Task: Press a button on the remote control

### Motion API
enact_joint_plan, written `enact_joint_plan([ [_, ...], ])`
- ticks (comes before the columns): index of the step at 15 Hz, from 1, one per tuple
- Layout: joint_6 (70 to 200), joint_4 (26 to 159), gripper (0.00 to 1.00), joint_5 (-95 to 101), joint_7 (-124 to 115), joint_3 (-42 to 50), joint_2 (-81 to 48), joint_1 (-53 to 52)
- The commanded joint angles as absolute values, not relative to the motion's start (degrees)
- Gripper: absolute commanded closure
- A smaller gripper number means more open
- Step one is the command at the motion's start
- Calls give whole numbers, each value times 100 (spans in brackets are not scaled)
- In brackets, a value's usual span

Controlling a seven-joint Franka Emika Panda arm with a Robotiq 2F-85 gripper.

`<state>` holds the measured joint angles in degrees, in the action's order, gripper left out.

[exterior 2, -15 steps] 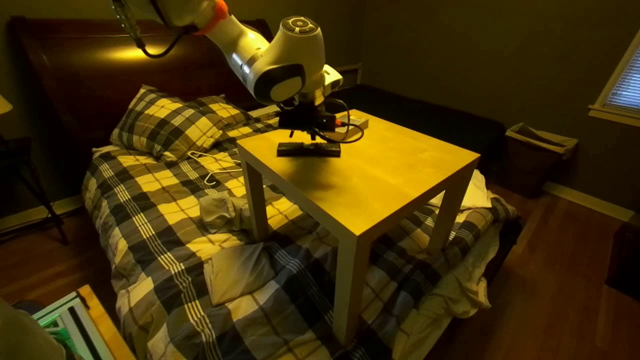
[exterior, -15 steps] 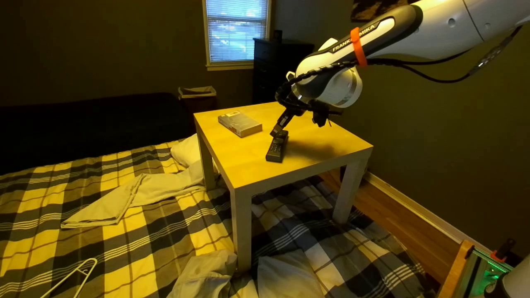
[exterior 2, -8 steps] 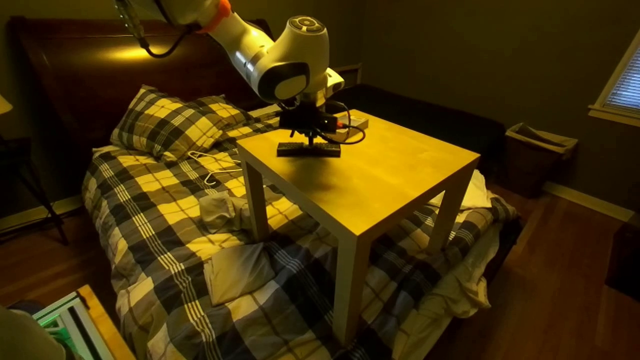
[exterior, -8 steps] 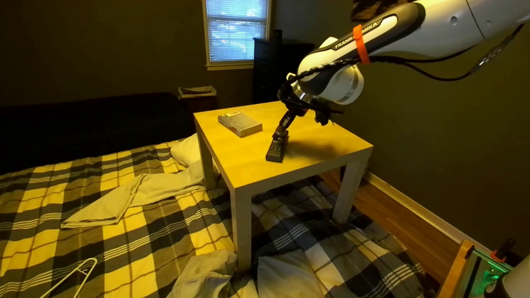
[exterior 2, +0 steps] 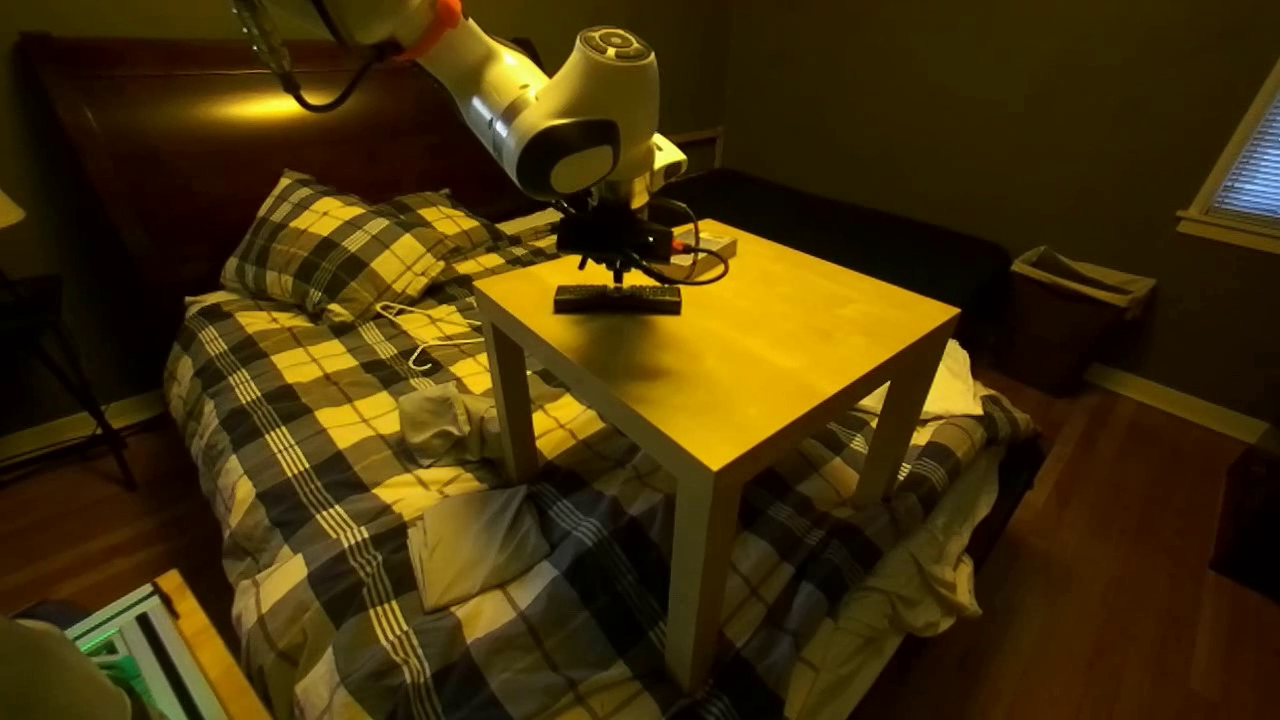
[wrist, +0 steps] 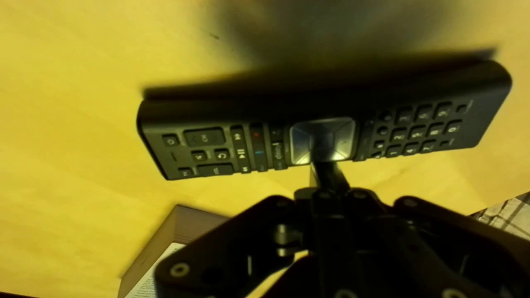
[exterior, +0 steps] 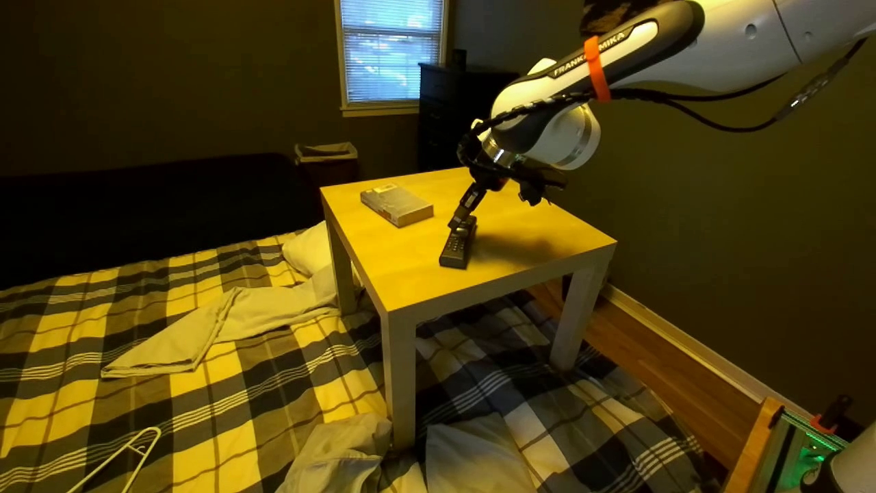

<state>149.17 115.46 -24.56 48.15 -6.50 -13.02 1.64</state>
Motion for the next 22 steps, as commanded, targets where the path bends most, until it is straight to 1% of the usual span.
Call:
enact_joint_plan([
  [1,14856,11520,100,-2506,4786,-755,-1319,282],
  [22,15146,11595,100,-2650,4827,-836,-1398,326],
])
